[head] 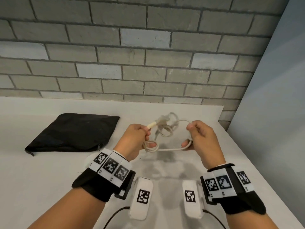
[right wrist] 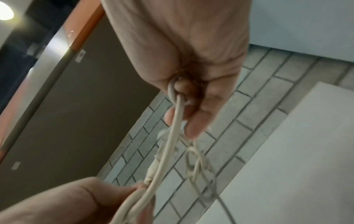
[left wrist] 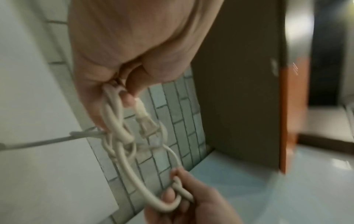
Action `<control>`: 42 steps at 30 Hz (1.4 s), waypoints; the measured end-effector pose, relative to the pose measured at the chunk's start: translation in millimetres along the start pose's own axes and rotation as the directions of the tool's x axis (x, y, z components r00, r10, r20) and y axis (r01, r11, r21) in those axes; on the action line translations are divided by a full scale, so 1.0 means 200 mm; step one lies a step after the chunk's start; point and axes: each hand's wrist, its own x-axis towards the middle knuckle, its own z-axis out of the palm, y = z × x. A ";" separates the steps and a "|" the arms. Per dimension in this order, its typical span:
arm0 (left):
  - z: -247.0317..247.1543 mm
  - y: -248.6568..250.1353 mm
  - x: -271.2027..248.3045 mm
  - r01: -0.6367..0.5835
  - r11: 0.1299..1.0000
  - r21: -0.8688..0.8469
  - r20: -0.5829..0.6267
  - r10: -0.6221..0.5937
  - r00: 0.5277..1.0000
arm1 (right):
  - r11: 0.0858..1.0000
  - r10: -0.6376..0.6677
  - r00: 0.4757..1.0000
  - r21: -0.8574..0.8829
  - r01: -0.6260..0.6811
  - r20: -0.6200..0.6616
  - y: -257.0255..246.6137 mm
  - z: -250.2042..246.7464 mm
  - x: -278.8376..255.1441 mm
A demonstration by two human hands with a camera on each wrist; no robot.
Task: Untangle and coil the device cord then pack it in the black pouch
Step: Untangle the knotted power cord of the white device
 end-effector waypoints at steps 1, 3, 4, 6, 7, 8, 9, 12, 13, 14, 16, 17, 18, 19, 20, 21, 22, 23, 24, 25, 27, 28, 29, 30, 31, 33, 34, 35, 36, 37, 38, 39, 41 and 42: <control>-0.01 0.01 0.00 0.038 0.999 -0.031 -0.014 -0.038 0.999 | 0.998 -0.042 0.999 0.050 0.043 -0.030 -0.01 0.00 -0.01; -0.04 0.02 -0.01 0.074 0.996 -0.050 -0.023 -0.076 0.997 | 0.988 -0.099 0.993 0.110 0.105 -0.060 -0.02 0.01 -0.03; -0.05 0.03 -0.02 0.074 0.995 -0.066 -0.006 -0.074 0.997 | 0.987 -0.104 0.992 0.112 0.112 -0.074 -0.02 0.02 -0.03; -0.05 0.03 -0.04 0.058 0.985 -0.162 0.053 -0.050 0.997 | 0.997 -0.055 0.995 0.054 0.060 -0.078 0.01 0.02 0.00; -0.05 0.04 -0.06 0.053 0.973 -0.223 0.078 -0.037 0.996 | 1.000 -0.010 0.998 -0.006 0.009 -0.060 0.02 0.01 0.02; -0.05 0.04 -0.07 0.054 0.958 -0.283 0.102 -0.026 0.994 | 0.995 0.037 0.999 -0.094 -0.040 -0.028 0.05 0.01 0.04; -0.06 0.05 -0.08 0.062 0.938 -0.342 0.125 -0.020 0.992 | 0.970 0.072 0.997 -0.234 -0.070 -0.001 0.07 0.01 0.05; -0.04 0.09 -0.11 0.096 0.871 -0.482 0.170 -0.015 0.985 | 0.828 -0.126 0.990 -0.542 0.144 0.071 0.09 0.02 0.01; -0.03 0.11 -0.12 0.101 0.858 -0.504 0.174 -0.013 0.985 | 0.840 -0.252 0.960 -0.465 0.281 0.126 0.06 0.04 -0.02; -0.02 0.12 -0.14 0.098 0.848 -0.521 0.172 -0.009 0.985 | 0.857 -0.342 0.919 -0.335 0.391 0.196 0.02 0.06 -0.04; 0.00 0.15 -0.16 0.094 0.836 -0.540 0.172 0.000 0.985 | 0.849 -0.437 0.841 -0.163 0.503 0.318 -0.03 0.10 -0.08; 0.00 0.16 -0.17 0.098 0.839 -0.536 0.180 0.001 0.984 | 0.825 -0.471 0.815 -0.159 0.543 0.337 -0.03 0.12 -0.09; 0.00 0.16 -0.18 0.103 0.849 -0.518 0.199 0.002 0.980 | 0.801 -0.502 0.802 -0.177 0.572 0.323 -0.04 0.13 -0.08; -0.01 0.16 -0.19 0.102 0.874 -0.476 0.220 0.006 0.976 | 0.788 -0.521 0.804 -0.201 0.582 0.287 -0.04 0.13 -0.08; -0.01 0.16 -0.19 0.081 0.916 -0.393 0.229 0.012 0.973 | 0.791 -0.525 0.815 -0.213 0.573 0.244 -0.04 0.13 -0.07; -0.01 0.14 -0.20 0.031 0.961 -0.275 0.214 0.030 0.976 | 0.807 -0.518 0.830 -0.206 0.554 0.206 -0.05 0.12 -0.07; 0.00 0.13 -0.20 -0.046 0.988 -0.150 0.174 0.072 0.982 | 0.829 -0.502 0.848 -0.184 0.528 0.171 -0.05 0.12 -0.07; 0.00 0.11 -0.21 -0.136 0.990 -0.041 0.114 0.140 0.984 | 0.849 -0.486 0.862 -0.156 0.505 0.143 -0.06 0.12 -0.07; 0.00 0.10 -0.22 -0.234 0.971 0.049 0.062 0.231 0.971 | 0.862 -0.477 0.870 -0.126 0.490 0.121 -0.06 0.12 -0.06; 0.00 0.09 -0.22 -0.335 0.933 0.131 0.041 0.332 0.942 | 0.871 -0.471 0.875 -0.098 0.481 0.108 -0.06 0.12 -0.06; 0.00 0.09 -0.22 -0.493 0.823 0.283 0.075 0.494 0.866 | 0.883 -0.458 0.884 -0.067 0.465 0.095 -0.06 0.13 -0.06; 0.00 0.09 -0.22 -0.539 0.766 0.351 0.100 0.542 0.834 | 0.889 -0.447 0.890 -0.062 0.453 0.092 -0.05 0.13 -0.07; -0.01 0.09 -0.21 -0.569 0.708 0.419 0.125 0.576 0.808 | 0.896 -0.436 0.896 -0.054 0.441 0.084 -0.04 0.12 -0.07; -0.01 0.09 -0.20 -0.588 0.649 0.483 0.154 0.598 0.787 | 0.898 -0.434 0.898 -0.049 0.438 0.074 -0.04 0.12 -0.07; 0.00 0.09 -0.20 -0.603 0.598 0.529 0.186 0.611 0.769 | 0.893 -0.444 0.894 -0.054 0.447 0.058 -0.03 0.12 -0.07; 0.01 0.09 -0.20 -0.609 0.547 0.575 0.227 0.609 0.760 | 0.866 -0.496 0.868 -0.070 0.495 0.002 -0.03 0.12 -0.08; 0.02 0.09 -0.20 -0.594 0.555 0.582 0.221 0.595 0.773 | 0.858 -0.513 0.858 -0.060 0.511 -0.034 -0.03 0.11 -0.08; 0.01 0.09 -0.19 -0.568 0.581 0.583 0.204 0.572 0.794 | 0.862 -0.506 0.860 -0.027 0.506 -0.070 -0.03 0.11 -0.08; 0.01 0.09 -0.18 -0.539 0.616 0.575 0.179 0.548 0.817 | 0.880 -0.469 0.879 0.036 0.473 -0.084 -0.02 0.11 -0.08; 0.01 0.09 -0.17 -0.515 0.648 0.561 0.162 0.524 0.836 | 0.897 -0.418 0.907 0.129 0.422 -0.059 -0.03 0.11 -0.09; 0.01 0.10 -0.16 -0.502 0.673 0.543 0.155 0.508 0.848 | 0.904 -0.365 0.931 0.239 0.354 0.002 -0.03 0.10 -0.10; 0.01 0.10 -0.16 -0.497 0.686 0.532 0.155 0.498 0.853 | 0.901 -0.321 0.943 0.338 0.273 0.093 -0.03 0.10 -0.10; 0.01 0.08 -0.16 -0.483 0.696 0.532 0.160 0.478 0.864 | 0.917 -0.274 0.921 0.364 0.163 0.276 -0.04 0.08 -0.11; 0.01 0.06 -0.16 -0.474 0.701 0.532 0.162 0.465 0.870 | 0.942 -0.254 0.910 0.299 0.155 0.327 -0.05 0.07 -0.11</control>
